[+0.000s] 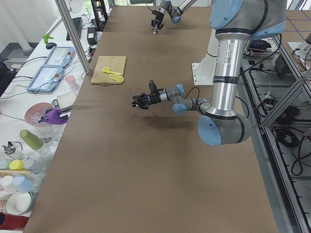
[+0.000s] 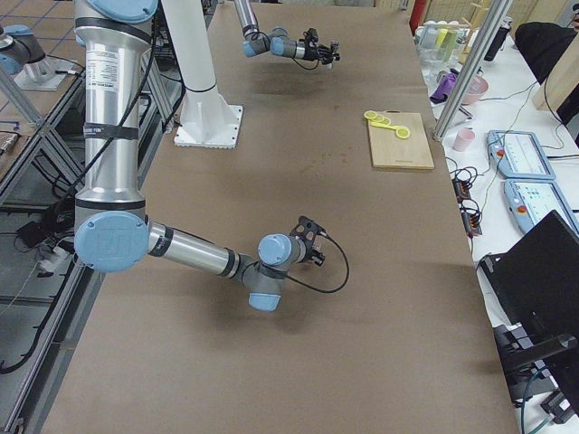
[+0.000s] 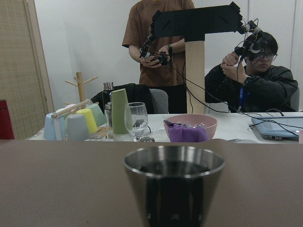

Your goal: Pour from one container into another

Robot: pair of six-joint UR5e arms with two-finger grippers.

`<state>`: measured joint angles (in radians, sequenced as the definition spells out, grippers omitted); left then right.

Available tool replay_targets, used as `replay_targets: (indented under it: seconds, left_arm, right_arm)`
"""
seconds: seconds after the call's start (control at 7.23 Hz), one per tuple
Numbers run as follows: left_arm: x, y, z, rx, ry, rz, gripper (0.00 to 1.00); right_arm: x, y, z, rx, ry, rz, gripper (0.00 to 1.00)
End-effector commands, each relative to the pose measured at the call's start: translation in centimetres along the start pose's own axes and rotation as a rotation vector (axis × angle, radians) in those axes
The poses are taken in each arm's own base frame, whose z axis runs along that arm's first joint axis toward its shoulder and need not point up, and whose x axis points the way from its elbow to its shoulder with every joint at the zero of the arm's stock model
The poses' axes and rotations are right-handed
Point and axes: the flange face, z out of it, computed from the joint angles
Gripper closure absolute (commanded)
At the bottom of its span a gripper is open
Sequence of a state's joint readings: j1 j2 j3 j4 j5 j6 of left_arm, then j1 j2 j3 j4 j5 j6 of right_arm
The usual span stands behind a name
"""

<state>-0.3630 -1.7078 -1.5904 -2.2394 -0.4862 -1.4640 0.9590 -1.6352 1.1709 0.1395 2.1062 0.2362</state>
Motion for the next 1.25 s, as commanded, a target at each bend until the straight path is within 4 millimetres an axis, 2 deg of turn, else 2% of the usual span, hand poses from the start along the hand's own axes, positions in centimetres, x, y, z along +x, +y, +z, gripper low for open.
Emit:
replay_targets:
  seconds: [0.0,0.55,0.83,1.11]
  left_arm:
    - [1.2,1.6,0.8,0.003,-0.009,0.0,0.86]
    - [1.4,2.1,1.3,0.039,-0.021,0.012,0.63]
    - [1.8,2.3,1.5,0.043,-0.022,0.012,0.55]
    - [1.9,2.2,1.5,0.042,-0.02,0.009,0.51]
  right_arm:
    - [0.1,0.3,0.3,-0.001,-0.006,-0.007,0.01]
    - [-0.3,-1.1,0.3,0.015,-0.031,-0.013,0.0]
    - [-0.6,-1.0,-0.2,0.01,-0.053,-0.014,0.0]
    - [-0.1,-0.7,-1.3,0.006,-0.079,-0.011,0.0]
